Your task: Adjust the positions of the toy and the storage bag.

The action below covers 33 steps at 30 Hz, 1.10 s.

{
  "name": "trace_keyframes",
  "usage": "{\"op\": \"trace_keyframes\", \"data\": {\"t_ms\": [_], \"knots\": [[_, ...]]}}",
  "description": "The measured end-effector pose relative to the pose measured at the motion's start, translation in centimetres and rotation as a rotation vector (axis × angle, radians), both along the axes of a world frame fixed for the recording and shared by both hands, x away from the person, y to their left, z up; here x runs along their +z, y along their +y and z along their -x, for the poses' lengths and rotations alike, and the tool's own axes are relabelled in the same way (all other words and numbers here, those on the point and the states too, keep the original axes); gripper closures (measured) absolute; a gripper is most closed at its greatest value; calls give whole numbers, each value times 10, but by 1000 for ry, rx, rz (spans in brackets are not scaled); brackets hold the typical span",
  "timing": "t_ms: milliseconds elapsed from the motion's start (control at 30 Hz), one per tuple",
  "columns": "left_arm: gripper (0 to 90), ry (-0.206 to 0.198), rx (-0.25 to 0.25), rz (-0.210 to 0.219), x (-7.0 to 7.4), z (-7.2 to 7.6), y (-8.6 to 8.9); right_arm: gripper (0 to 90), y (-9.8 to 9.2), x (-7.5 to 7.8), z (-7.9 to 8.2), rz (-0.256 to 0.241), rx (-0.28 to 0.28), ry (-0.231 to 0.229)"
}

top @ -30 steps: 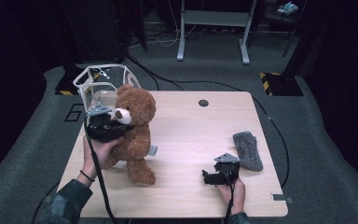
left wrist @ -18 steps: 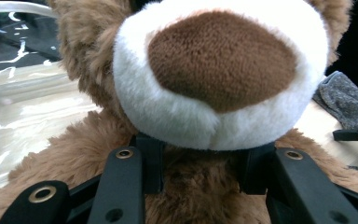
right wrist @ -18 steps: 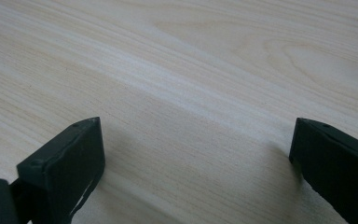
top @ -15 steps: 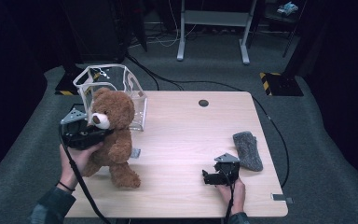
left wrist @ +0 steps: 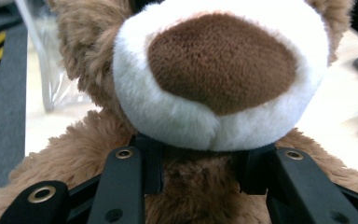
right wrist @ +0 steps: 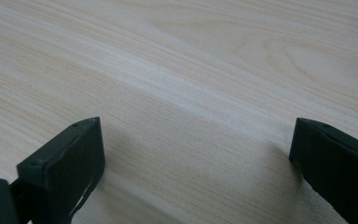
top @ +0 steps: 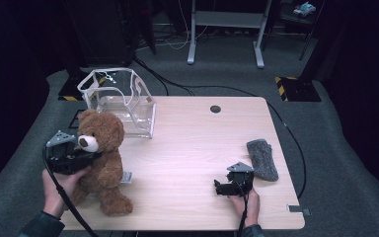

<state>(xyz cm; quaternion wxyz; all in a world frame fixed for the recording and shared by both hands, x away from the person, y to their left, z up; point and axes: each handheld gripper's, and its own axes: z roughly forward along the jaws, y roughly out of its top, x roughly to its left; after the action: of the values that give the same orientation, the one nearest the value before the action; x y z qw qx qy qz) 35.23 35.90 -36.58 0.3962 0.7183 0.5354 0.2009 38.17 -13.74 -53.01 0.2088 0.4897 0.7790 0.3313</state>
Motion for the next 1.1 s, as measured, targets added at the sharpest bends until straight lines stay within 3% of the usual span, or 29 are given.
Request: {"op": "trace_keyframes", "data": {"t_ms": [100,133,167,200,300,333,400,500,533,633,667,700,767,800,867,1000,1100], "knots": [[601,28,1,4,-7,-2,3,25,0,0,0,0,0,0],[600,83,8,-3,-22,-9,6,25,0,0,0,0,1,0],[600,83,8,-3,-22,-9,6,25,0,0,0,0,1,0],[600,108,23,12,-32,-16,5,25,0,0,0,0,0,1],[600,118,33,18,-37,-24,5,25,0,0,0,0,0,0],[600,126,36,-3,-39,-30,4,25,0,0,0,0,1,0],[599,173,42,5,-47,-44,5,25,0,0,0,0,1,0],[596,220,32,-20,-52,-58,5,25,0,0,0,-1,0,-1],[594,233,46,-6,-54,-63,4,25,0,0,0,0,0,0],[588,289,40,-25,-60,-73,5,25,0,0,0,0,0,0],[585,289,40,-25,-60,-73,5,25,0,0,0,0,0,0],[584,327,34,-41,-65,-78,5,25,0,0,0,-1,0,-1],[579,339,41,-31,-70,-79,6,25,0,0,0,-1,0,-1],[575,375,60,-24,-82,-81,6,25,0,0,0,-1,0,-1],[569,364,71,-2,-84,-80,8,25,0,0,0,-1,1,0],[556,365,63,-16,-82,-80,8,24,0,0,0,1,5,-1],[463,356,63,-31,-79,-81,5,24,0,0,0,1,5,0]]}}
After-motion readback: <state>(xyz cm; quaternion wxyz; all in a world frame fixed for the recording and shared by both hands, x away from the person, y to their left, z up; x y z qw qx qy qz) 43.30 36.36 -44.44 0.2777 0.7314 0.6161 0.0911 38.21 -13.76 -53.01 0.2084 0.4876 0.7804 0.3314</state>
